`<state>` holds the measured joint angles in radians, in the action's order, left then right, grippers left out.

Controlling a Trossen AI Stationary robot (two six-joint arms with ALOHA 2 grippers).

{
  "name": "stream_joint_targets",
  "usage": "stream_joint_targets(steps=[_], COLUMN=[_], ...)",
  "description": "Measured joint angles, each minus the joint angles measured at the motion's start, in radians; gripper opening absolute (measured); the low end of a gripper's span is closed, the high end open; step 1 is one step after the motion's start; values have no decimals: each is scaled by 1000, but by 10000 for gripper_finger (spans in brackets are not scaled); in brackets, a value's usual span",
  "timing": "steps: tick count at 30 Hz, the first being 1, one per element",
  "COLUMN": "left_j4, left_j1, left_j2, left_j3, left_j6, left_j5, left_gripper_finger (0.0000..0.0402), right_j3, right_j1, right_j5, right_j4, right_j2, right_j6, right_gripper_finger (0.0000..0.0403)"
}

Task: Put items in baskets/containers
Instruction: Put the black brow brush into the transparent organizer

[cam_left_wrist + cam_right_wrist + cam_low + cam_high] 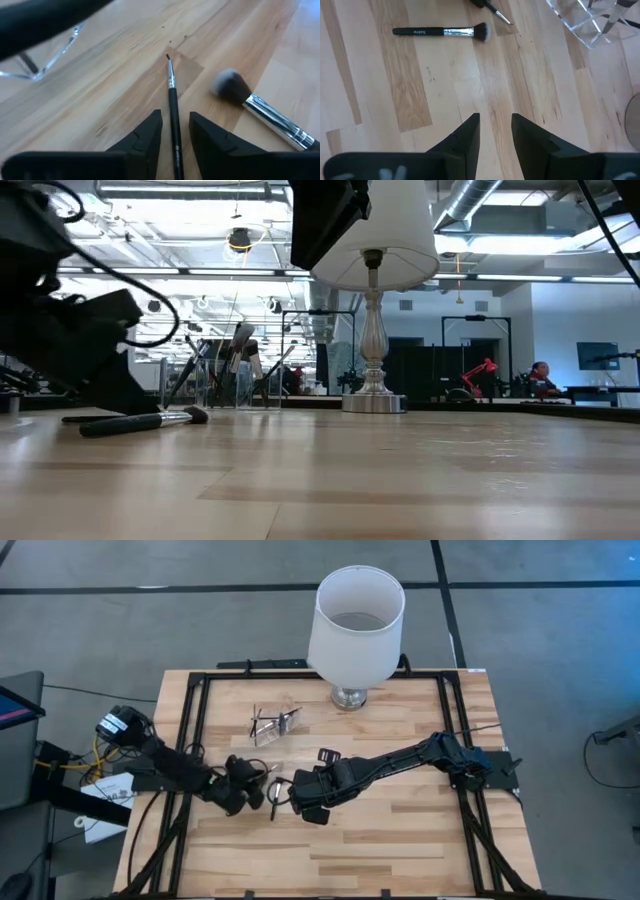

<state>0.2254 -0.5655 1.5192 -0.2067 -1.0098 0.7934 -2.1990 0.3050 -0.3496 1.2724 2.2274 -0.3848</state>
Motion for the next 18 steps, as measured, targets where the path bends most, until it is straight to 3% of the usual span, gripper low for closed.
stream_joint_targets(steps=[6,12,18], left_j4=[75,178,247], left_j1=[-67,-81,-136], left_j2=[29,169,243], left_j3=[45,45,46], left_j6=[-23,-52,-61], left_j5=[75,185,264], left_gripper_finger=[92,75,13], right_j3=[0,0,0], right_j1=[0,-5,-25], right_j5=[0,0,3], right_j4=[0,-5,-87], right_j2=[0,0,0], right_j6=[1,2,71], right_gripper_finger=[104,104,104])
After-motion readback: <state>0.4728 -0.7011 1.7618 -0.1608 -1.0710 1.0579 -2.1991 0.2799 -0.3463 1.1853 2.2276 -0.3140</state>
